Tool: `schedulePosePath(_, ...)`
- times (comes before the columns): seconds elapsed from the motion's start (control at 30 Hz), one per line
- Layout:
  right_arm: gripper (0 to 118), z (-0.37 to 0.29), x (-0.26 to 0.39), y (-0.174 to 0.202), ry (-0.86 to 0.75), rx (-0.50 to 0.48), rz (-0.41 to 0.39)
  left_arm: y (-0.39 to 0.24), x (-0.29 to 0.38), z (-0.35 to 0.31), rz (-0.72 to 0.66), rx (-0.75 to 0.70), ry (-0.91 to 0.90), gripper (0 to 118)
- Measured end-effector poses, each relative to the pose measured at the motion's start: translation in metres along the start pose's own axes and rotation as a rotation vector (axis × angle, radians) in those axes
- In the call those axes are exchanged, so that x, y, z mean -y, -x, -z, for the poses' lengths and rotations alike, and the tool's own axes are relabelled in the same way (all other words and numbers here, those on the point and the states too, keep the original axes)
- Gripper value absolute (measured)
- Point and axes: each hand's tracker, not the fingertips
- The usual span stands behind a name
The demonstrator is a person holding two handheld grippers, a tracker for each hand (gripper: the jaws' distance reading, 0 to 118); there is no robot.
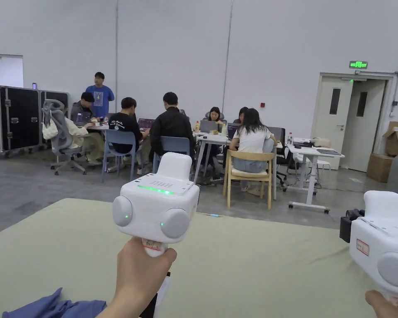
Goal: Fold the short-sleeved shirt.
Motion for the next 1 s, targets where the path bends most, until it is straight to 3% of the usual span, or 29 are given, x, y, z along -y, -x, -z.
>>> schedulePosePath(0.07, 2, -0.001, 0.001, -0.001, -0.007, -0.060, 0.047, 0.001, 0.007, -0.004, -0.023, -0.006, -0.012, 0)
schedulePosePath(0.17, 2, 0.001, 0.000, 0.013, -0.008, -0.061, -0.015, 0.021, 0.020, -0.013, -0.074, -0.052, -0.018, 0)
schedulePosePath(0.27, 2, 0.005, 0.000, 0.051, -0.015, -0.116, -0.055, 0.058, 0.030, -0.023, -0.074, -0.137, 0.028, 0)
schedulePosePath(0.53, 2, 0.006, 0.011, 0.215, 0.004, -0.392, -0.017, 0.188, 0.067, -0.102, -0.090, -0.443, 0.087, 0)
schedulePosePath(0.73, 2, -0.007, 0.018, 0.311, 0.038, -0.551, -0.021, 0.251, 0.087, -0.164, -0.075, -0.622, 0.119, 0)
schedulePosePath(1.0, 2, -0.005, 0.020, 0.347, 0.045, -0.594, -0.054, 0.279, 0.111, -0.171, -0.107, -0.659, 0.140, 0)
